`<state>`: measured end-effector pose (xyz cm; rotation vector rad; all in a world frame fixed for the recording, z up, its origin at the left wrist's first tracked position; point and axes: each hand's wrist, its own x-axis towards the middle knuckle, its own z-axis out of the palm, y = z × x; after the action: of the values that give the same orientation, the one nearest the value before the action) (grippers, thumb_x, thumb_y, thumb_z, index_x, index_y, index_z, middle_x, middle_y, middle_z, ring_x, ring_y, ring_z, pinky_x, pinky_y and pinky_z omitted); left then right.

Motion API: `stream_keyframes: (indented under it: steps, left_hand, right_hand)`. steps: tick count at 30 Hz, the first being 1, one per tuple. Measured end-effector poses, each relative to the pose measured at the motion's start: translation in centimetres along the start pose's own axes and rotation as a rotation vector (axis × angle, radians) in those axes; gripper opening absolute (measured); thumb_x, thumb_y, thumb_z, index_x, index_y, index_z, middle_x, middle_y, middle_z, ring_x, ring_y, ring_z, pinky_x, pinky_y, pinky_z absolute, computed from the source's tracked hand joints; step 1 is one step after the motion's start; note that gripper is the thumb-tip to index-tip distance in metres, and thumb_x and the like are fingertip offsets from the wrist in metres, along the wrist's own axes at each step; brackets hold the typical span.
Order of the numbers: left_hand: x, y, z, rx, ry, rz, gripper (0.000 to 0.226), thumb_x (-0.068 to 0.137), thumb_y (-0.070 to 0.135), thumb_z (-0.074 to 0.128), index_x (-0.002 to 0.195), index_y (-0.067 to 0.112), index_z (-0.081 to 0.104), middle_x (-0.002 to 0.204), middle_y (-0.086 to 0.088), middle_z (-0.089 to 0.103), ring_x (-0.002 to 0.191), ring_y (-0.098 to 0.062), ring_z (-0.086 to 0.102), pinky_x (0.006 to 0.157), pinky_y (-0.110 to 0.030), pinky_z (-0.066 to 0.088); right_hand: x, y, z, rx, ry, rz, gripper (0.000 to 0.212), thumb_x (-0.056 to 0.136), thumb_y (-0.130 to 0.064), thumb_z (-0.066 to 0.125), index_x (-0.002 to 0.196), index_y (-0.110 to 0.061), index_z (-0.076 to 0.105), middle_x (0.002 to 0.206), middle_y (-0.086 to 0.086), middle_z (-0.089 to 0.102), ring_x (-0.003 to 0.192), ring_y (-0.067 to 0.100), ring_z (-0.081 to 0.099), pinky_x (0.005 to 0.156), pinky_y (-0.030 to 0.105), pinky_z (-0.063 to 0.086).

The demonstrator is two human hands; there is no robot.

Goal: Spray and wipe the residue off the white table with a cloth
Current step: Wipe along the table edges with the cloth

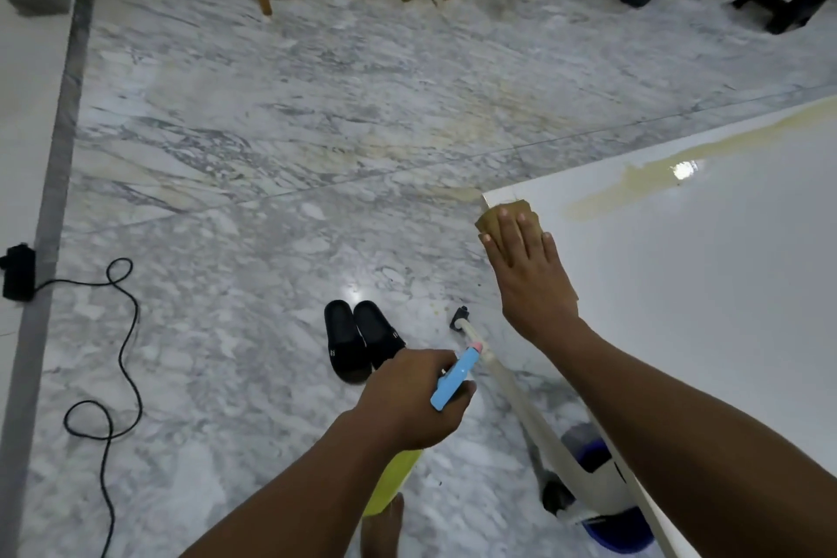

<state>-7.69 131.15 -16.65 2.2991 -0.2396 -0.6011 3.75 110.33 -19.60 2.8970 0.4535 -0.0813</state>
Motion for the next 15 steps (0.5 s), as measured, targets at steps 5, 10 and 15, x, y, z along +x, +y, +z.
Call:
stream_keyframes:
  steps: [5,10,15]
  left_hand:
    - [-2.6,3.0,3.1,0.034,0.011,0.032,0.035,0.092,0.050,0.057,0.075,0.020,0.053,0.066,0.000,0.059,0.059,-0.019,0.052,0.064,-0.043,0.052]
    - [-8.2,6.0,8.8,0.071,-0.007,0.042,0.033,0.088,0.054,0.056,0.072,0.025,0.051,0.069,0.001,0.062,0.063,-0.023,0.059,0.063,-0.044,0.053]
    - [-15.8,9.5,15.8,0.073,-0.018,0.062,0.036,0.088,0.051,0.056,0.074,0.018,0.054,0.071,-0.006,0.064,0.065,-0.029,0.060,0.061,-0.045,0.050]
  right_hand:
    - [-7.9,0.6,0.7,0.006,-0.008,0.001,0.074,0.084,-0.010,0.021,0.158,-0.014,0.018,0.166,0.017,-0.001,0.152,0.042,0.000,0.121,0.057,0.016]
    - [-19.5,1.5,2.5,0.023,0.063,0.021,0.077,0.085,-0.004,0.037,0.158,-0.014,0.016,0.167,0.016,-0.001,0.153,0.040,-0.002,0.122,0.056,0.014]
    - [-33.6,2.1,3.9,0.054,0.132,0.039,0.086,0.080,0.004,0.055,0.157,-0.014,0.020,0.166,0.017,0.003,0.153,0.039,0.001,0.122,0.055,0.014]
